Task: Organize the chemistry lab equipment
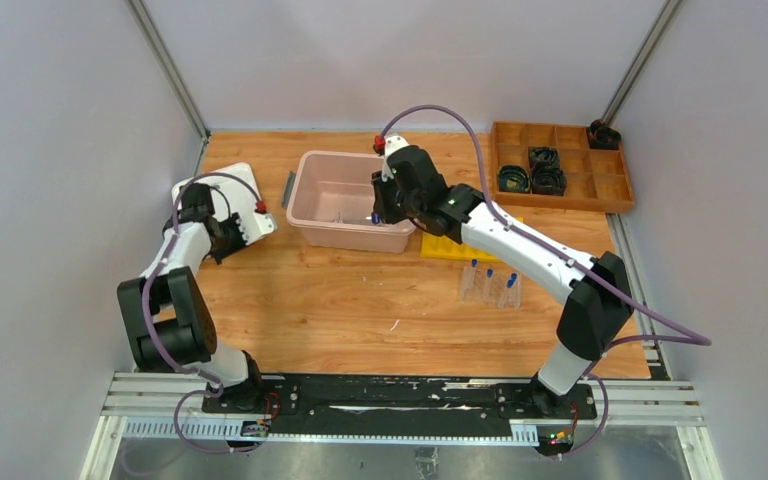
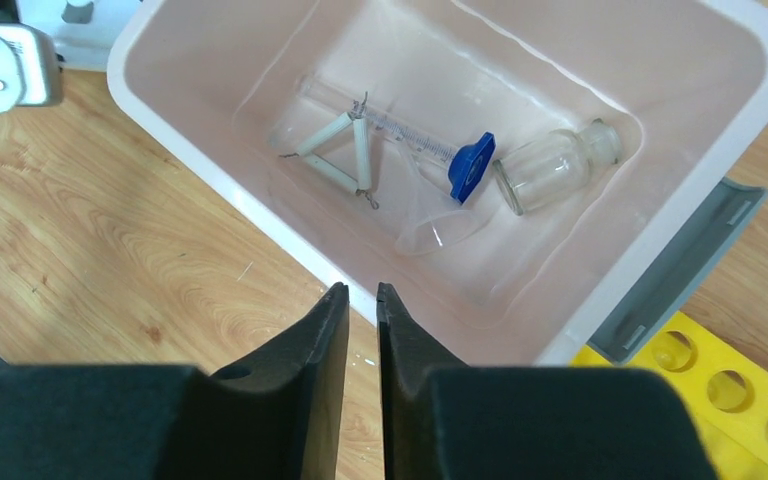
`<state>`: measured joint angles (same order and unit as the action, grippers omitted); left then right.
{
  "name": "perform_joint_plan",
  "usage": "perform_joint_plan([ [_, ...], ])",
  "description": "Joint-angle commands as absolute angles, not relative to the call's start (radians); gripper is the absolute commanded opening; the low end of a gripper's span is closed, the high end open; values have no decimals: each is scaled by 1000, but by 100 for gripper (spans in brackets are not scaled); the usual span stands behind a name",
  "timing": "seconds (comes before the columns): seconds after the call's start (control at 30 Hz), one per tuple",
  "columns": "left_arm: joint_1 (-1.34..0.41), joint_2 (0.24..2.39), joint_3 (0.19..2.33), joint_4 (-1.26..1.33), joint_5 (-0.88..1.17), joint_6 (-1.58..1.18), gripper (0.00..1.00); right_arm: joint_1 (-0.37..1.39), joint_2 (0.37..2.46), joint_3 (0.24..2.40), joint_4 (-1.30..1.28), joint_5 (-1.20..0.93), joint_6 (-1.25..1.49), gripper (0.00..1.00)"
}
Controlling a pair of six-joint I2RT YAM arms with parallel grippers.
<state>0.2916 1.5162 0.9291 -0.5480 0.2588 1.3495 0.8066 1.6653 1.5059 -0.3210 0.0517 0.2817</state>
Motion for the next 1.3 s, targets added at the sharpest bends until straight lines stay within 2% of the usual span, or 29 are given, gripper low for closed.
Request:
perform_joint_plan([
  [0.0,296,1406,969,-625,231,1391,0,811,1615,1494,-284,41,214,24],
  [0.13,290,1308,1032,-765,296,1416,0,812,1584,1482,-238,-48,119,31],
  [0.27,235,1212,1092,-897,304,1443,0,811,1492,1348,-47,-208,-87,43],
  [0.4,132,1115,1148,-1011,294,1443,0,843,1392,1217,147,-330,-293,65],
  [0.47,73,1077,1171,-1049,287,1430,0,886,1374,1206,154,-344,-410,71],
  [0.6,-43,1015,1214,-1087,277,1403,0,985,1363,1209,123,-318,-630,74],
  [0.9,-156,980,1310,-1183,297,1412,0,1113,1356,1099,219,-260,-940,76],
  [1.27,-210,955,1330,-1222,317,1442,0,1141,1529,1139,370,-124,-1194,74],
])
